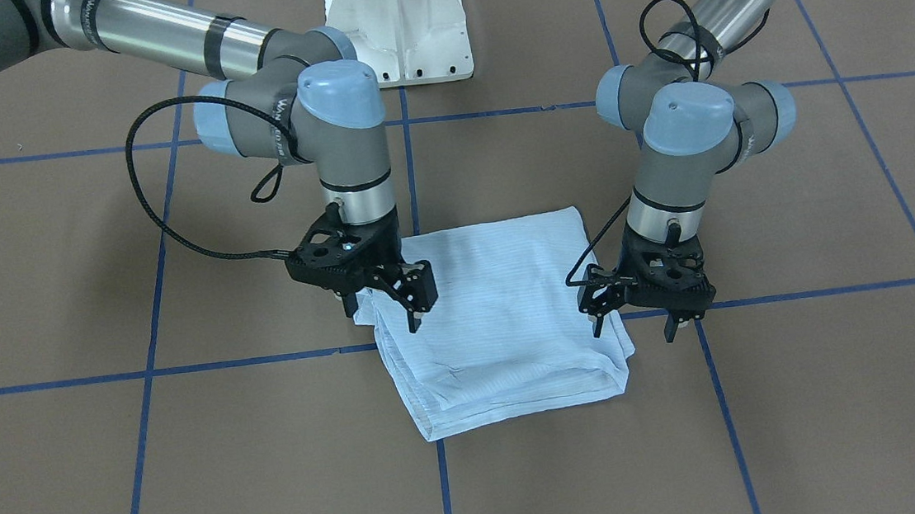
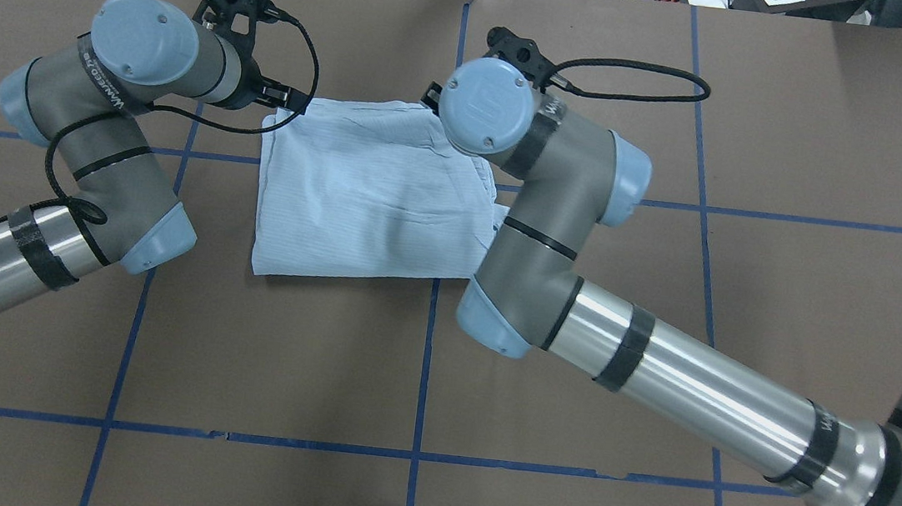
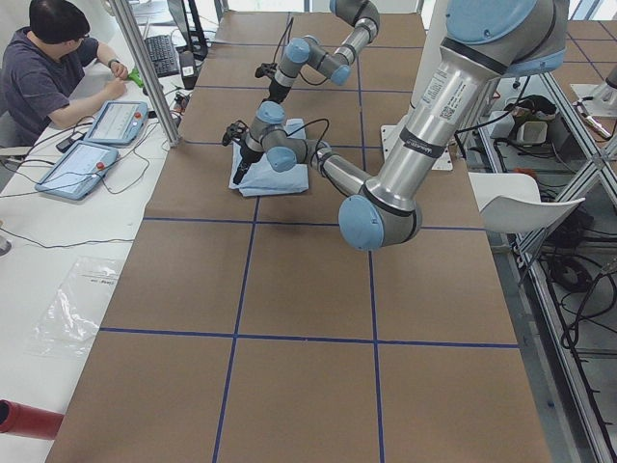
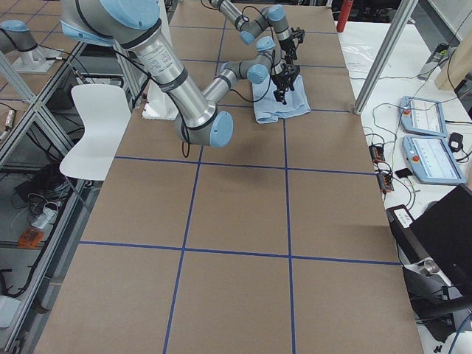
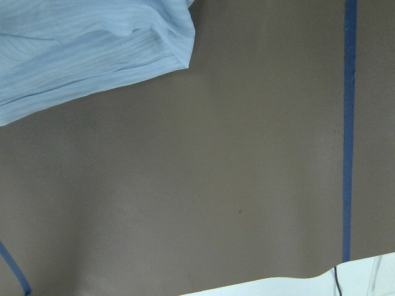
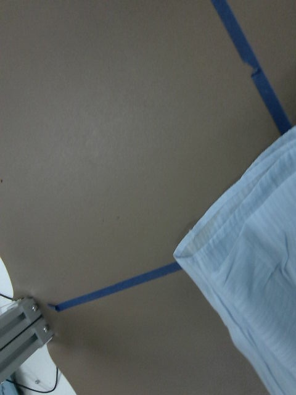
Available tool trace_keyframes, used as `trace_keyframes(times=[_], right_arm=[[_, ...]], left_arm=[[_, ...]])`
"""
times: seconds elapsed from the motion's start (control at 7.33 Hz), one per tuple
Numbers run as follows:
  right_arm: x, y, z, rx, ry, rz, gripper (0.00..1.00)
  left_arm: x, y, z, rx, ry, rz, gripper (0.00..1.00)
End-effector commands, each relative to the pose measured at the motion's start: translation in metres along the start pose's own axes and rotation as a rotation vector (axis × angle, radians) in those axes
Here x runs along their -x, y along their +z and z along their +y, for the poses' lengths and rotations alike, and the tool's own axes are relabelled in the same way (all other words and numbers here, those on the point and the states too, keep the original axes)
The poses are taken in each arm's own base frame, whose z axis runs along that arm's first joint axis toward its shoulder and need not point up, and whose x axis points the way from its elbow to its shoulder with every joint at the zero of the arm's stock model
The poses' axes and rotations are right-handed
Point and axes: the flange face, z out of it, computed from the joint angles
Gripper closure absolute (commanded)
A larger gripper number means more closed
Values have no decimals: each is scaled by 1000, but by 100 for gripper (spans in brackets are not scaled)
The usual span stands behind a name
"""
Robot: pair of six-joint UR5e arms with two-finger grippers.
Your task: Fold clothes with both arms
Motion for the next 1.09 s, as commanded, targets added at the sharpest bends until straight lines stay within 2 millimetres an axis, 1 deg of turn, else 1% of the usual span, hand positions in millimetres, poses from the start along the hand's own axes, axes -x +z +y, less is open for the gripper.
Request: trace_keyframes(times=[0.0, 0.14, 0.27, 0.41, 0.55, 0.82, 0.95], right_arm=[[-31, 9, 56, 6, -51, 14, 0], [-29, 7, 71, 8, -58, 3, 0], [-28, 5, 81, 11, -48, -2, 0], [-32, 7, 93, 0, -62, 0, 0], [-41, 13, 101, -10, -74, 12, 0], [-42, 16, 112, -2, -84, 17, 0], [-42, 16, 112, -2, -84, 17, 0]], left_arm=[[-2, -4, -1, -6, 0, 6, 0], [-2, -4, -1, -6, 0, 6, 0], [-2, -4, -1, -6, 0, 6, 0], [-2, -5, -2, -8, 1, 8, 0], [-2, -5, -1, -7, 1, 7, 0], [0, -11, 1, -12, 2, 13, 0], [-1, -11, 1, -13, 2, 14, 0]])
